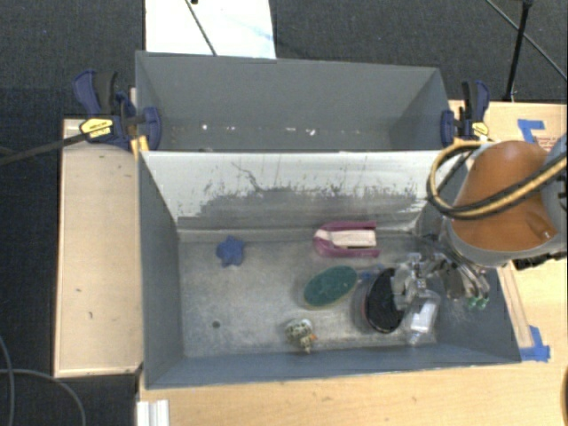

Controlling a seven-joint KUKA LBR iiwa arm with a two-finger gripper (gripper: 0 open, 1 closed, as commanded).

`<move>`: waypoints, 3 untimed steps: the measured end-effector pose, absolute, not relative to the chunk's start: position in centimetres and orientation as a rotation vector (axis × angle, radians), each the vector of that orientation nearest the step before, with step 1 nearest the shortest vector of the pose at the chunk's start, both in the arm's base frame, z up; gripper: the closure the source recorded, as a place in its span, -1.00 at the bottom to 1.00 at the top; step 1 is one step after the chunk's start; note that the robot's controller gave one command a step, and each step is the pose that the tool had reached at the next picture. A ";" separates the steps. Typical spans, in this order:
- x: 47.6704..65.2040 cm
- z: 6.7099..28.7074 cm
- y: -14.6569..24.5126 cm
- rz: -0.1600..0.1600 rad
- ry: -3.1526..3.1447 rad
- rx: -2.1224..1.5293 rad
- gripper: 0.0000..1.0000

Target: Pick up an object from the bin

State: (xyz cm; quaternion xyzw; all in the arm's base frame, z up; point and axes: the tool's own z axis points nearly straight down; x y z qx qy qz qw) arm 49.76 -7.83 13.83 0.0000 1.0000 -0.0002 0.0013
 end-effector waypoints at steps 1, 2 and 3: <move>49.8 13.8 -7.8 -0.001 3.139 -0.008 1.00; 49.8 13.8 -7.8 -0.001 3.139 -0.004 1.00; 55.1 20.0 -8.4 -0.004 3.127 -0.116 1.00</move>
Offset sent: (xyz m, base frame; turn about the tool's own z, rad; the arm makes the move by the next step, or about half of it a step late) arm 0.0000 0.0000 0.0000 0.0000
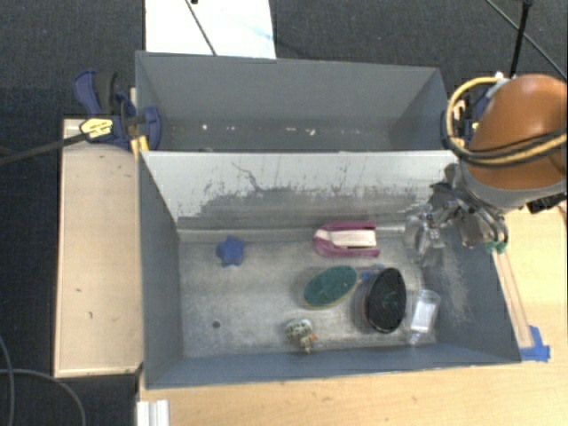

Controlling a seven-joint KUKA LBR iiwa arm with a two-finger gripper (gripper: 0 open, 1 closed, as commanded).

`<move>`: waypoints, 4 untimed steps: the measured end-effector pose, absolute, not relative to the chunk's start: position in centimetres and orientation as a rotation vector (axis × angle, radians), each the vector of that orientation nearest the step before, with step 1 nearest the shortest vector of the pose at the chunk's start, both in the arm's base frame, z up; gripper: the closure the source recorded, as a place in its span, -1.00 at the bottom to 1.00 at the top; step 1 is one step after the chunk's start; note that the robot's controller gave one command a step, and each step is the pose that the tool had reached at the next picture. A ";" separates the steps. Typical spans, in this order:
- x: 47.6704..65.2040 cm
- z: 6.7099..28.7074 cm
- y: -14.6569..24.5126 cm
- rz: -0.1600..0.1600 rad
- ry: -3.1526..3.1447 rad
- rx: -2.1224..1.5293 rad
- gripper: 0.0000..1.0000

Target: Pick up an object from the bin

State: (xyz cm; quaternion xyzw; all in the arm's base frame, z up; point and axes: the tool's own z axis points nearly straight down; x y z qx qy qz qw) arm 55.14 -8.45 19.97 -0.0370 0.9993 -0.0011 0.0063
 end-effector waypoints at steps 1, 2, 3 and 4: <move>53.3 14.2 -10.9 0.001 3.143 0.077 1.00; 53.4 14.4 -10.8 0.000 3.138 0.071 -1.00; 51.3 7.4 -7.3 -0.002 3.149 0.088 -1.00; 51.8 7.7 -7.4 -0.003 3.132 0.087 1.00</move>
Offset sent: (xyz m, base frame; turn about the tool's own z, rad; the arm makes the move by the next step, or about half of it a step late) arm -0.0179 -0.0235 -0.0559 0.1228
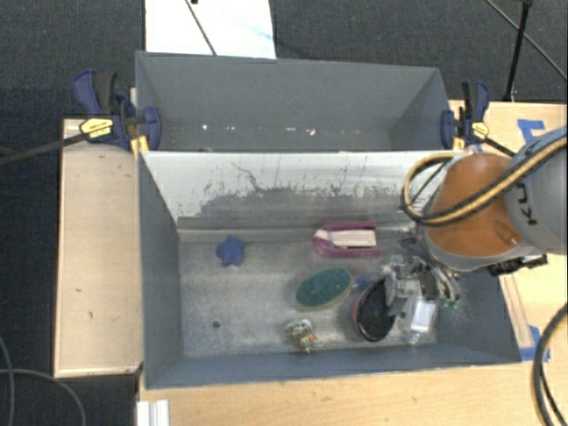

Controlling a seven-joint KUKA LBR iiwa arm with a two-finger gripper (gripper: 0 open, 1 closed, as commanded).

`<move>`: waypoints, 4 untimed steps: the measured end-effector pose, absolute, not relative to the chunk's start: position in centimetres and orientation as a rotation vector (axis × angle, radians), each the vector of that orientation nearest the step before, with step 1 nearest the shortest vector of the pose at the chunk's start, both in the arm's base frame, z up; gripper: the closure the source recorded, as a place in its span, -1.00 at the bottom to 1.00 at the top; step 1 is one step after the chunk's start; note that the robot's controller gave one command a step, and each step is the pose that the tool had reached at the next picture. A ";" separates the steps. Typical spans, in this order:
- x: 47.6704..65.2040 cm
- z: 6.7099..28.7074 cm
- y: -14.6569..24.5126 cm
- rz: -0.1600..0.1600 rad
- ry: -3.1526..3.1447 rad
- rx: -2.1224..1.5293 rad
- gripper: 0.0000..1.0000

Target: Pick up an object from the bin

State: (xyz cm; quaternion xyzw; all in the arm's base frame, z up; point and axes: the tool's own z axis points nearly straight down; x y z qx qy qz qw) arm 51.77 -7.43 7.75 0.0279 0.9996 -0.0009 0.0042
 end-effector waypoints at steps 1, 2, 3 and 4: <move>50.3 12.9 -5.7 0.001 3.132 0.132 1.00; 50.4 20.9 -4.9 0.000 3.130 0.114 1.00; 53.4 18.1 -2.6 0.002 3.128 0.238 1.00; 48.1 17.8 -3.8 0.000 3.117 0.409 1.00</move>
Offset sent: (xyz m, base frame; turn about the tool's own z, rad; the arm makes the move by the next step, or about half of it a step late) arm -0.0156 0.0162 0.0493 0.0324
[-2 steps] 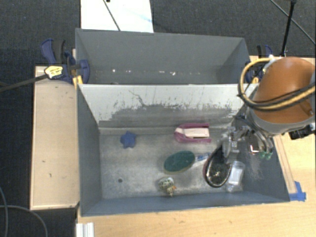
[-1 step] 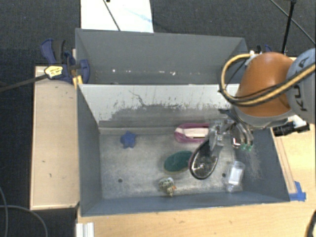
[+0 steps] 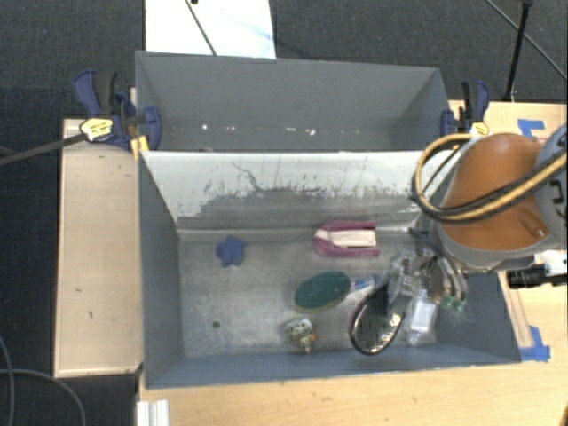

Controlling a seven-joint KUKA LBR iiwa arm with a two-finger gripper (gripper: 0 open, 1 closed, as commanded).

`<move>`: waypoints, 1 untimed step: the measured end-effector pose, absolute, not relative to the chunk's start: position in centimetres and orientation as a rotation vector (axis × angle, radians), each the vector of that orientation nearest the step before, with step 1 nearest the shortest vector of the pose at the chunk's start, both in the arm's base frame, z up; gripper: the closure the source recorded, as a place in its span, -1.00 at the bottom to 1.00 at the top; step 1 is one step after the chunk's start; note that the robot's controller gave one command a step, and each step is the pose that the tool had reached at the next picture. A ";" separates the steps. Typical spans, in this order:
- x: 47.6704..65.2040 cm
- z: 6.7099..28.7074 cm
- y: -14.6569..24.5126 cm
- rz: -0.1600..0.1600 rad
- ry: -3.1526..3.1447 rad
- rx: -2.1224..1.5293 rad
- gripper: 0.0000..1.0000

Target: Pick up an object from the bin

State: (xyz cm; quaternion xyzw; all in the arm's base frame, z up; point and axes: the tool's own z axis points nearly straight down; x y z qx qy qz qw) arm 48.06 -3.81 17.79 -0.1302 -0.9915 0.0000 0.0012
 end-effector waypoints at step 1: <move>48.7 24.7 -3.6 -0.001 -3.124 -0.409 1.00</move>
Offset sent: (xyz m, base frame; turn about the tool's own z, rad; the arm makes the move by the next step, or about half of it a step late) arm 0.0043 0.0020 0.0650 0.0065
